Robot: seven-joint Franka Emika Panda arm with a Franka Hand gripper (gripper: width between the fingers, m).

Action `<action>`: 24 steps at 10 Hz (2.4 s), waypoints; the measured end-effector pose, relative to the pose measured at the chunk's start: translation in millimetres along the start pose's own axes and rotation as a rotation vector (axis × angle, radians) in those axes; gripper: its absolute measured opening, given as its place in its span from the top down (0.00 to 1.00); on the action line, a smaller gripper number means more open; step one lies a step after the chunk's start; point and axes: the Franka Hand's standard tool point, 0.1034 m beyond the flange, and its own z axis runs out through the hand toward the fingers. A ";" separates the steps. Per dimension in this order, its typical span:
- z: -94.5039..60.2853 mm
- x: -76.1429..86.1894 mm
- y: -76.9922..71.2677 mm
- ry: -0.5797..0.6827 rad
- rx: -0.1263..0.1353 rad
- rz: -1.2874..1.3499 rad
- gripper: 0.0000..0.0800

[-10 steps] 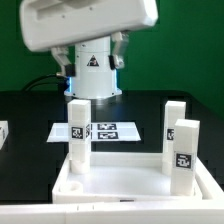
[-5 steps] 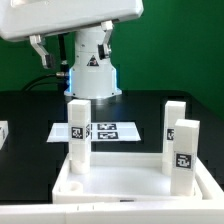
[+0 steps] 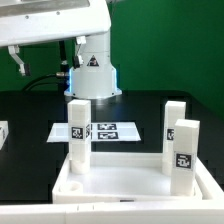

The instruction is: Assemble desk

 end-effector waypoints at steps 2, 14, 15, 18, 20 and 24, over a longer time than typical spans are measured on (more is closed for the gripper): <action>2.2 -3.4 1.9 -0.011 0.005 0.001 0.19; 68.8 -139.8 108.0 -0.186 -0.089 0.142 0.19; 70.4 -142.2 113.6 -0.184 -0.096 0.145 0.19; 69.4 -140.6 112.4 -0.181 -0.096 0.150 0.19; 79.8 -157.9 118.9 -0.226 -0.086 0.186 0.19; 109.8 -208.1 126.4 -0.360 -0.023 0.281 0.19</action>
Offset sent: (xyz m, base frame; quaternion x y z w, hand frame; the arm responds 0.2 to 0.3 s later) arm -0.0321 -0.0391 -0.0352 0.0141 -0.1117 0.0532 0.9922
